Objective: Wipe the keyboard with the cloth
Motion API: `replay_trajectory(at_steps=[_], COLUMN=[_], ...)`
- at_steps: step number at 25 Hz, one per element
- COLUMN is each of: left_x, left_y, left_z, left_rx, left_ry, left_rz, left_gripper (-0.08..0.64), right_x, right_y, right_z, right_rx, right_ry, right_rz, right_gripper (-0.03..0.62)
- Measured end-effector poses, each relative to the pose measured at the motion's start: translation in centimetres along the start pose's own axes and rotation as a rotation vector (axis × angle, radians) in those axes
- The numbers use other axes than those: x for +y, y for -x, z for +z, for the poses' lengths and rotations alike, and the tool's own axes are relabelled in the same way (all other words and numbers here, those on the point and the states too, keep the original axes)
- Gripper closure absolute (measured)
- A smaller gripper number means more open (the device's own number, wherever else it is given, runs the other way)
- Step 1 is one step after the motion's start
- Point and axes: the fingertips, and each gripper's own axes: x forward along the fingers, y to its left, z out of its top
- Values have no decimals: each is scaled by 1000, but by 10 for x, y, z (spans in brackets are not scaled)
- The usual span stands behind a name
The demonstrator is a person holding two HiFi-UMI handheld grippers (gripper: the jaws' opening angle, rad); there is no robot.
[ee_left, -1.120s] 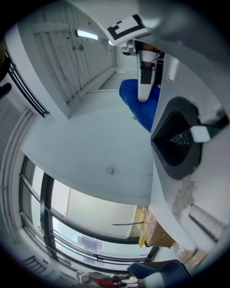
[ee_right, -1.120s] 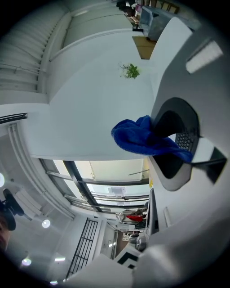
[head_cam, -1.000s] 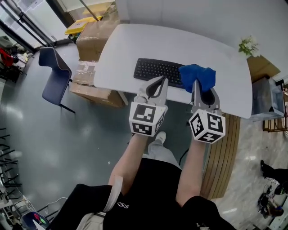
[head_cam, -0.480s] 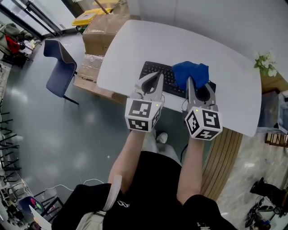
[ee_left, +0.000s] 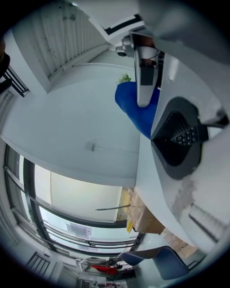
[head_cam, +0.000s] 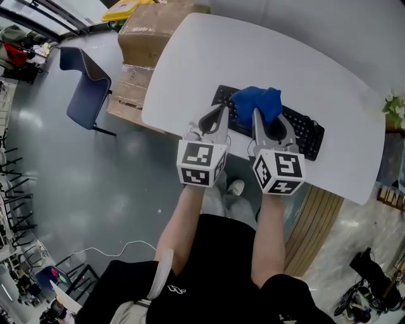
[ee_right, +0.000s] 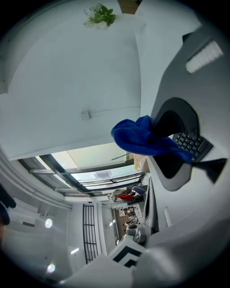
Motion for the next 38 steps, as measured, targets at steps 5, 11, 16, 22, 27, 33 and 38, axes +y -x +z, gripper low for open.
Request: replay_trajectory(at_steps=[5, 11, 16, 22, 27, 33, 38], left_x=[41, 76, 90, 96, 98, 102, 103], left_y=[-21, -39, -53, -74, -88, -97, -99], left_z=[-31, -47, -53, -75, -95, -114, -120], left_rx=[63, 113, 144, 204, 248, 297, 318], left_ry=[26, 50, 42, 15, 22, 21, 25], left_rz=[9, 25, 0, -45, -62, -71, -83], left_gripper=[563, 563, 563, 563, 563, 563, 563], right_x=[16, 23, 33, 40, 39, 37, 37], right_y=[-46, -81, -108, -133, -146, -153, -155], right_z=[-36, -57, -63, -84, -102, -122, -128], right_rx=[67, 123, 156, 210, 250, 283, 296], right_ry=[-15, -24, -20, -24, -30, -42, -50], right_rz=[13, 11, 15, 24, 23, 8, -3], right_gripper=[506, 506, 506, 506, 506, 506, 506])
